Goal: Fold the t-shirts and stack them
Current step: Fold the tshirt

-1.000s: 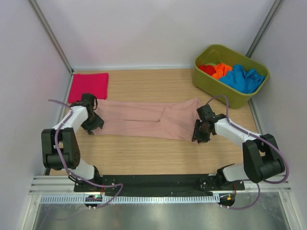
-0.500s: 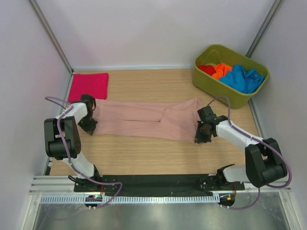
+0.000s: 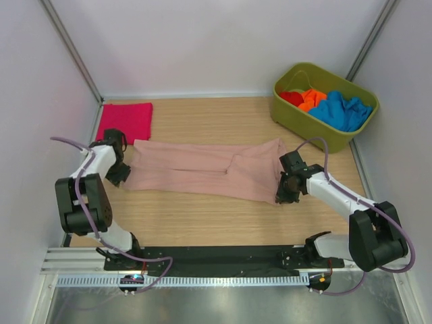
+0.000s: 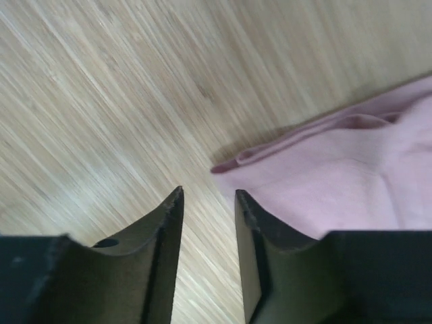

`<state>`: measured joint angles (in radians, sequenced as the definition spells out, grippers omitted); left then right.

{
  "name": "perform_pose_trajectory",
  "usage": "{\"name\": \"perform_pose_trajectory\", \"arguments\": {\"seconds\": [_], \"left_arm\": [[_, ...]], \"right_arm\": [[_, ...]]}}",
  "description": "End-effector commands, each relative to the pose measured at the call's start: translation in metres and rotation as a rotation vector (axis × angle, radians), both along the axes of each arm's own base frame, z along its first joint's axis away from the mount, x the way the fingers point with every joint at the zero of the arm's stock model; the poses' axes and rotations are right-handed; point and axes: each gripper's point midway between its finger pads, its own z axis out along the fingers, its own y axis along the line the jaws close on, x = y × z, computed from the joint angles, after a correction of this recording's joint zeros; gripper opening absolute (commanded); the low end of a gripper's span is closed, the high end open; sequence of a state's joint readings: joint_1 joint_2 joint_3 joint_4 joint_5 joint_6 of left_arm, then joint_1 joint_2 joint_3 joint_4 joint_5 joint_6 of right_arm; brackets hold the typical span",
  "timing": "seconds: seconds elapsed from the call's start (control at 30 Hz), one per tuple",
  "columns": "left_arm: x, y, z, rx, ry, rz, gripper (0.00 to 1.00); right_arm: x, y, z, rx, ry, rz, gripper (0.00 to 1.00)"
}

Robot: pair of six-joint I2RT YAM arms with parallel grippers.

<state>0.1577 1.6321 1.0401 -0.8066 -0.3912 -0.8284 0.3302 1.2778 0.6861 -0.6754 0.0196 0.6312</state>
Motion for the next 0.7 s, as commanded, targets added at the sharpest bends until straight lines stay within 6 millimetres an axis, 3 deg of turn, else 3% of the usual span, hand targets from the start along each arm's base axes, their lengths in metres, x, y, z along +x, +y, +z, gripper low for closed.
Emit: {"name": "perform_pose_trajectory", "arguments": {"seconds": [0.0,0.13,0.23,0.47,0.67], "left_arm": [[0.007,-0.002,0.035,-0.003,-0.141,-0.003,0.4],[0.016,-0.034,0.035,-0.156,-0.322,-0.034,0.51],[0.018,-0.042,0.03,-0.199,-0.356,-0.019,0.53],[0.01,-0.038,0.003,-0.192,-0.257,0.022,0.54],[0.018,-0.035,-0.016,-0.191,-0.218,0.051,0.54]], "right_arm": [[0.001,0.001,0.008,0.009,-0.021,-0.012,0.01],[0.0,0.002,0.004,0.017,-0.022,-0.01,0.01],[0.0,0.002,0.002,0.012,-0.019,-0.006,0.01],[0.003,0.001,0.002,0.005,-0.023,-0.015,0.01],[0.003,0.002,0.002,0.01,-0.023,-0.023,0.01]]}}
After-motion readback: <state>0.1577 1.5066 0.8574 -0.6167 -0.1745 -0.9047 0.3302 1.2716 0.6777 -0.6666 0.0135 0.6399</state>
